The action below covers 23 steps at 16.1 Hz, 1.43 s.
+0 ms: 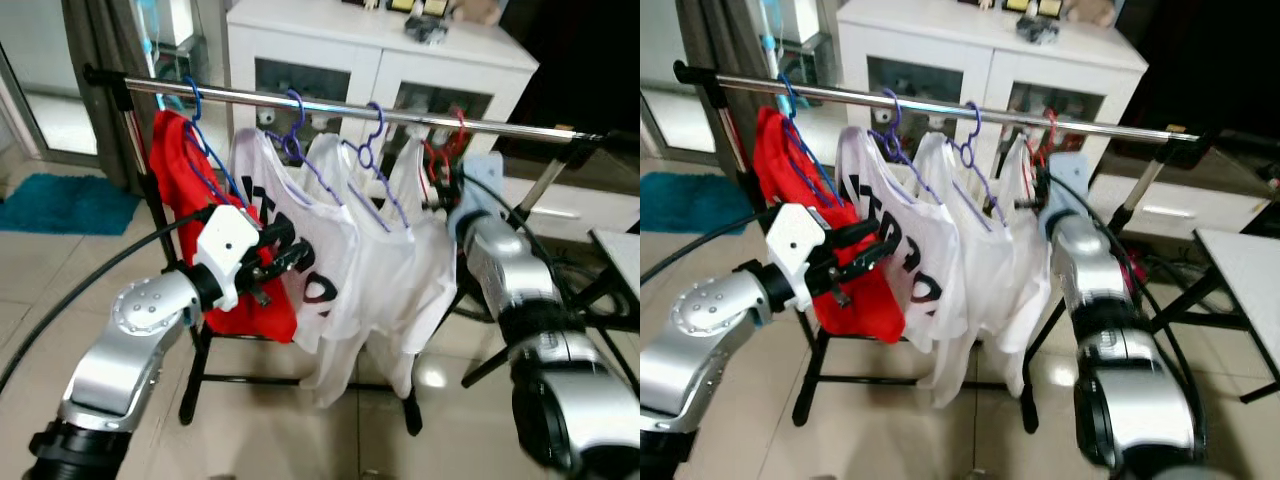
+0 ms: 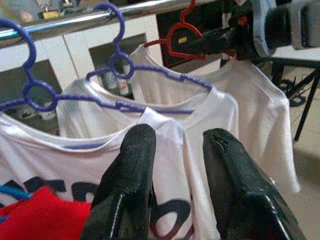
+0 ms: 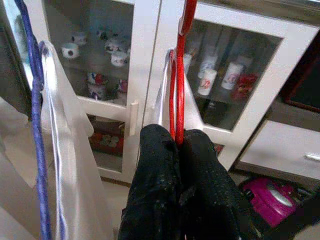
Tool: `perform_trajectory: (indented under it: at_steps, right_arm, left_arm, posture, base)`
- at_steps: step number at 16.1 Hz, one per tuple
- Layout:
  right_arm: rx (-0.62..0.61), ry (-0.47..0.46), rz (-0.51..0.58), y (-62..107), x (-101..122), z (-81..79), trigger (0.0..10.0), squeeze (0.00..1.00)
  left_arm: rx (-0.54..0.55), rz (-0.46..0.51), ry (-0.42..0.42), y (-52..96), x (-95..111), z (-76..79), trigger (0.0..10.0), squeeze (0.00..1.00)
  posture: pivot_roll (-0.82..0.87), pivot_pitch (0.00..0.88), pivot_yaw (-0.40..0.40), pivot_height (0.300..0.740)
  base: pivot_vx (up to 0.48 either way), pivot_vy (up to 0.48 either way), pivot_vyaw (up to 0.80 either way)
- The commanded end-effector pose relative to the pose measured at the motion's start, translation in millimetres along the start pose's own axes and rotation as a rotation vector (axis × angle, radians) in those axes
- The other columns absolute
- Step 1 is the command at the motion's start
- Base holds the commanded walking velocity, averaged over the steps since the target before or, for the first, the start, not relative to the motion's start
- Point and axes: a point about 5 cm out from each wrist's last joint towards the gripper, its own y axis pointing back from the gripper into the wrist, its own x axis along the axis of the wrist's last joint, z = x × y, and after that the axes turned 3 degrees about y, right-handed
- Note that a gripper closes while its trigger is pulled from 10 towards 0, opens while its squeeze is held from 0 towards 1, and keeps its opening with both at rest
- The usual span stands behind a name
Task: Hang hanger
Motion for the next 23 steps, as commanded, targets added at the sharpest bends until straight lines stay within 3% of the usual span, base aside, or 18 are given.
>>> perform_trajectory:
  at_steps: [1,4,11,16,19,23]
  right_arm:
    - [-0.024,0.015,0.033,-3.1,12,7.4,10.0,0.0]
    - [-0.064,-0.002,0.025,-9.8,23,11.1,10.0,0.0]
    - [-0.048,0.025,-0.119,-13.3,16,8.1,10.0,0.0]
    - [-0.057,-0.01,-0.093,-15.3,28,8.8,10.0,0.0]
    - [-0.05,0.013,-0.073,-17.0,40,7.4,10.0,0.0]
    - [-0.044,0.054,-0.113,-17.0,37,5.2,10.0,0.0]
  left_arm:
    - [-0.02,0.021,-0.01,1.0,8,0.9,10.0,0.0]
    - [-0.032,0.022,-0.012,5.1,12,-0.6,10.0,0.0]
    - [-0.104,0.004,0.009,9.7,13,5.5,10.0,0.0]
    - [-0.127,0.008,0.016,10.7,17,7.7,10.0,0.0]
    - [-0.122,0.008,0.011,12.4,20,5.4,10.0,0.0]
    - [-0.119,0.005,0.024,15.0,18,9.4,10.0,0.0]
  posture:
    - [0.1,0.013,-0.076,0.74]
    - [0.11,0.031,-0.055,0.74]
    - [0.13,0.056,-0.043,0.74]
    - [0.14,0.078,-0.033,0.74]
    - [0.15,0.101,-0.04,0.74]
    - [0.15,0.117,-0.061,0.74]
  base:
    - [0.0,0.0,0.0]
    - [0.0,0.0,0.0]
    - [0.0,0.0,0.0]
    - [0.0,0.0,0.0]
    - [0.0,0.0,0.0]
    - [0.0,0.0,0.0]
